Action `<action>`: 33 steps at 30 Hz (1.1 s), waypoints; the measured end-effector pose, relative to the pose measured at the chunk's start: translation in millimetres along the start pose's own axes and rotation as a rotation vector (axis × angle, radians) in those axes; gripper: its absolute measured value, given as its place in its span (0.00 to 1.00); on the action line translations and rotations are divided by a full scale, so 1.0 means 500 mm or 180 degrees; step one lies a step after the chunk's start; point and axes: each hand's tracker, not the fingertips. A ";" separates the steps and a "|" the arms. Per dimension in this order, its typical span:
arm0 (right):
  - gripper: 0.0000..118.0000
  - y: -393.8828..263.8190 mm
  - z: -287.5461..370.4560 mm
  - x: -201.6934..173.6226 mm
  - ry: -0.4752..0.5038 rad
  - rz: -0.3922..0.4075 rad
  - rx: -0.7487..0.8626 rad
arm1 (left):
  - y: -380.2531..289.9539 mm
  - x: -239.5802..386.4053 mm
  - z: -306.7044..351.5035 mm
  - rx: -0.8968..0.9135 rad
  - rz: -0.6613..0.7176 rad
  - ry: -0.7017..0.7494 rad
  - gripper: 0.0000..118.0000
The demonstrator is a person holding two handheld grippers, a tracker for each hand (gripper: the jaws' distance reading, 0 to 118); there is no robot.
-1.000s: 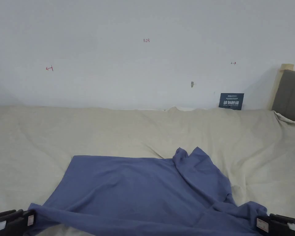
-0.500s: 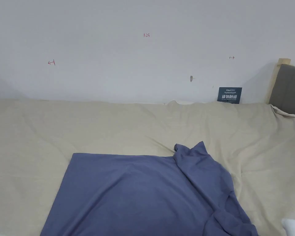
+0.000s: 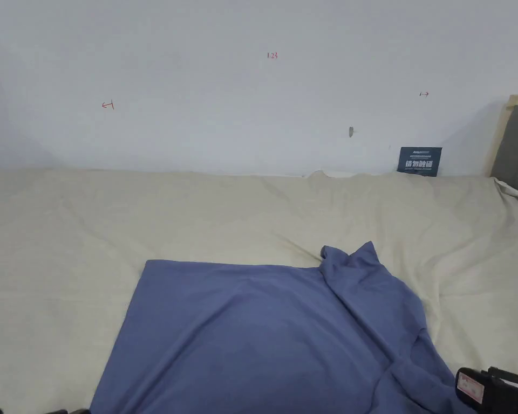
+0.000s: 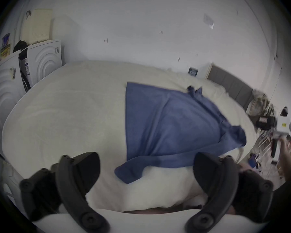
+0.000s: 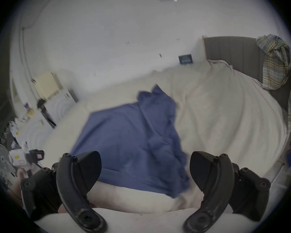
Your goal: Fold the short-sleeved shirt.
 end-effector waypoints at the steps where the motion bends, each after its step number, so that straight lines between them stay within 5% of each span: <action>1: 0.86 -0.005 0.005 -0.014 0.0069 -0.0030 0.0033 | -0.003 0.012 0.016 0.0174 -0.0037 0.0036 0.84; 2: 0.64 -0.012 0.008 -0.028 0.0044 -0.0008 0.0100 | -0.005 0.022 0.030 0.0277 -0.0071 0.0064 0.66; 3: 0.17 -0.017 0.005 -0.048 -0.0012 0.0021 0.0137 | -0.007 0.034 0.032 0.0331 -0.0115 0.0128 0.41; 4: 0.00 -0.012 -0.014 -0.058 -0.0032 0.0295 -0.0151 | -0.012 0.029 0.033 0.0286 -0.0162 0.0251 0.04; 5: 0.00 -0.002 -0.024 -0.056 -0.0075 0.0161 0.0021 | -0.017 0.030 0.032 0.0299 -0.0096 0.0274 0.00; 7: 0.00 0.003 -0.024 -0.063 0.0133 0.0301 -0.0073 | -0.021 0.020 0.040 0.0273 -0.0010 0.0142 0.00; 11: 0.00 -0.005 -0.031 -0.095 -0.0011 0.0653 -0.0133 | 0.031 -0.007 0.011 -0.0111 0.0199 0.0234 0.00; 14: 0.00 0.012 -0.042 -0.108 0.0112 0.0598 -0.0159 | 0.066 -0.083 -0.087 -0.1422 0.0403 0.0212 0.00; 16: 0.00 -0.008 -0.037 -0.111 0.0204 0.0490 -0.0197 | 0.060 -0.094 -0.130 -0.1473 0.0387 -0.0073 0.00; 18: 0.00 -0.005 -0.044 -0.118 0.0236 0.0424 -0.0232 | 0.057 -0.110 -0.172 -0.1683 0.0274 0.0215 0.00; 19: 0.00 -0.021 -0.037 -0.113 0.0245 0.0400 -0.0252 | 0.055 -0.111 -0.184 -0.1707 0.0159 0.0323 0.09; 20: 0.00 -0.022 -0.038 -0.116 0.0240 0.0396 -0.0265 | 0.055 -0.114 -0.191 -0.1697 0.0060 0.0381 0.31; 22: 0.00 -0.025 -0.041 -0.123 0.0241 0.0391 -0.0298 | 0.053 -0.119 -0.208 -0.1682 0.0083 0.0274 1.00; 24: 0.00 -0.037 -0.038 -0.121 0.0239 0.0394 -0.0343 | 0.052 -0.125 -0.212 -0.1429 0.0153 0.0229 0.97; 30: 0.00 -0.049 -0.042 -0.136 0.0228 0.0316 -0.0373 | 0.060 -0.145 -0.244 -0.1977 0.0412 0.0051 0.96; 31: 0.00 -0.048 -0.045 -0.120 0.0221 0.0277 -0.0382 | 0.057 -0.140 -0.244 -0.1970 0.0385 0.0014 0.89; 33: 0.00 -0.049 -0.045 -0.120 0.0210 0.0222 -0.0386 | 0.038 -0.123 -0.249 -0.1964 0.0374 -0.0013 0.45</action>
